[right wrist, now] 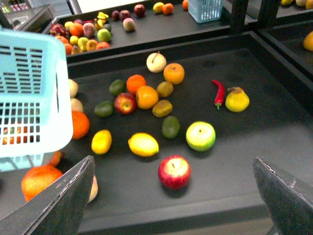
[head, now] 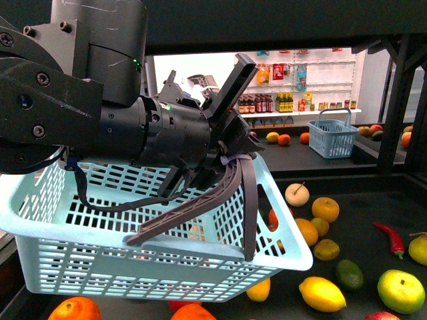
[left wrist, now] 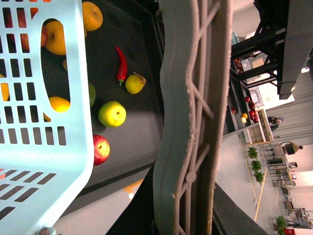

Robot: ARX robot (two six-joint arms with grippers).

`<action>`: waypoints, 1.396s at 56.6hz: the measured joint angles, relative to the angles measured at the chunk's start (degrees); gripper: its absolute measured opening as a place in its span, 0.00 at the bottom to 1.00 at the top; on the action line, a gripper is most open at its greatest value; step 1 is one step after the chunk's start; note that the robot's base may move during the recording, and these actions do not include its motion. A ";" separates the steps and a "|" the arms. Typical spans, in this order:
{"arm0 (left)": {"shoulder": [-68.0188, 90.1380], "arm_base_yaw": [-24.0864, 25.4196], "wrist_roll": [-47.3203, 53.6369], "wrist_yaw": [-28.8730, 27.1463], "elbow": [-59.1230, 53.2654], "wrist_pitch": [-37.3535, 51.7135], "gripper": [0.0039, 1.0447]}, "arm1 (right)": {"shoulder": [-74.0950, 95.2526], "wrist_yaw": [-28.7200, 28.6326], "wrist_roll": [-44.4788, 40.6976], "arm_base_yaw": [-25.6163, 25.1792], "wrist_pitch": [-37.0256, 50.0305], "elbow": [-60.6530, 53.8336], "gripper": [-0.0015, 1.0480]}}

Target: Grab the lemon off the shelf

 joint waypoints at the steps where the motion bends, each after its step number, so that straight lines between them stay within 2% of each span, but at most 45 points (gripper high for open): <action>1: 0.00 0.02 0.07 -0.02 0.00 0.00 0.11 | 3.89 -1.07 -0.37 -0.48 2.14 1.49 0.93; 5: 0.00 0.04 0.15 -0.26 0.00 0.00 0.11 | 17.25 -4.52 -2.25 -1.03 7.93 6.88 0.93; 9: 0.00 0.02 0.13 -0.24 0.00 0.00 0.11 | 30.23 -4.61 -5.92 -0.94 10.91 12.35 0.93; 17: 0.00 0.02 0.11 0.22 0.00 0.00 0.11 | 49.81 -5.27 -12.33 0.37 9.88 20.96 0.93; 26: 0.00 0.02 0.11 0.17 0.00 0.00 0.11 | 69.09 -6.51 -21.35 4.85 9.70 33.83 0.93; 40: 0.00 0.02 0.13 0.00 0.00 0.00 0.10 | 83.71 -10.29 -34.27 8.44 12.85 42.69 0.93; 54: 0.00 0.02 0.11 0.02 0.00 0.00 0.10 | 95.30 -12.35 -46.56 9.84 16.85 51.87 0.93; 66: 0.00 0.02 0.11 0.02 0.00 0.00 0.10 | 103.78 -11.43 -49.27 10.12 17.07 62.38 0.93; 79: 0.00 0.02 0.11 0.02 0.00 0.00 0.10 | 109.24 -11.30 -47.98 10.80 13.60 73.07 0.93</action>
